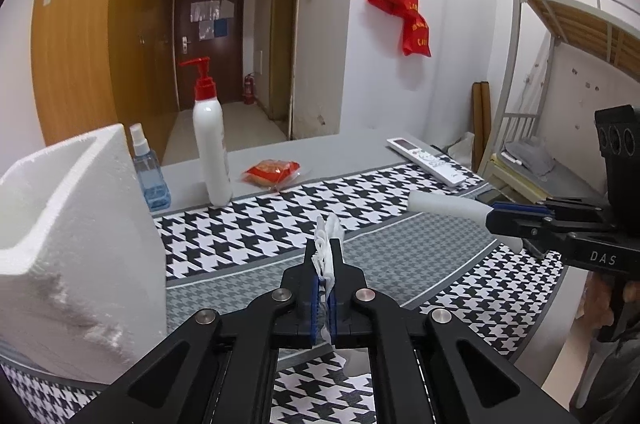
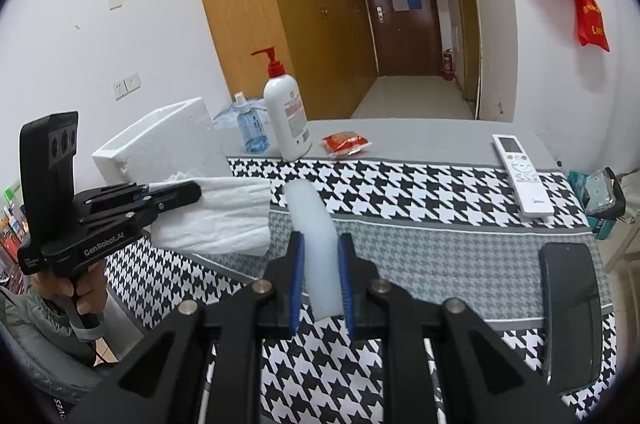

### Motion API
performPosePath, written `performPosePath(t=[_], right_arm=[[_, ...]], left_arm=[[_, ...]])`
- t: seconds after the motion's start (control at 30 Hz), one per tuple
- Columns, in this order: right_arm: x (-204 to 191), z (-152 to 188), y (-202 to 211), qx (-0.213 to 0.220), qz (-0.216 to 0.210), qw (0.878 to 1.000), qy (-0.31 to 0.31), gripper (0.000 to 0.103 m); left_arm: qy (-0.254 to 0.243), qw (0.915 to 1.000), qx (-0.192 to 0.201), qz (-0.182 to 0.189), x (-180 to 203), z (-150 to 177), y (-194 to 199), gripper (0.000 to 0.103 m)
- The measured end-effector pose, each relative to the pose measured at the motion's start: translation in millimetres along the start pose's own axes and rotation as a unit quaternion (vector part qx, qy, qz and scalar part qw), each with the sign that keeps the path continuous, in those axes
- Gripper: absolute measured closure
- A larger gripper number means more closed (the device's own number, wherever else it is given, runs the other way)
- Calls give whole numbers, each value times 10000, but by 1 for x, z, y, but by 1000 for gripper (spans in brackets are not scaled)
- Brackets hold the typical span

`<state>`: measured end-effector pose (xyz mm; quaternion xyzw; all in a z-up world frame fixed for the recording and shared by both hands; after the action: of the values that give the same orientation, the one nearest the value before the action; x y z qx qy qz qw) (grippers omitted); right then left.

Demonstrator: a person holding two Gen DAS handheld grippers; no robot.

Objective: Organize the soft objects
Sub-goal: 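Carry the white tissues and foam roll over the white foam box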

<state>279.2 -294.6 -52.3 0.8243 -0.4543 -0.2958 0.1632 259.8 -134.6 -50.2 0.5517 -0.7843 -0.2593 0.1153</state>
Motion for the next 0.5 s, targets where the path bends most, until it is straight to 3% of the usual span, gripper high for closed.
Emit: performPosePath(t=[0.5], right_arm=[[-30,-23,7,469,-69,9989,8,83]], left_arm=[[-238,9981,446,-362,-19,-30,41,100]])
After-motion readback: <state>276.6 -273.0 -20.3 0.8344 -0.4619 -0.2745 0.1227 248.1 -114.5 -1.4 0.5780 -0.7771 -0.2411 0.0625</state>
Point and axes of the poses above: each gripper's, at about its wrist camera, not at the fingertips, and y roughly against the way its jaws point, x to its right, z to its underside, the point moved 5 cm from there along -y, roughly the way its jaws point, and after that the axes turned 11 degrees about -y, right-handed, at the moved point
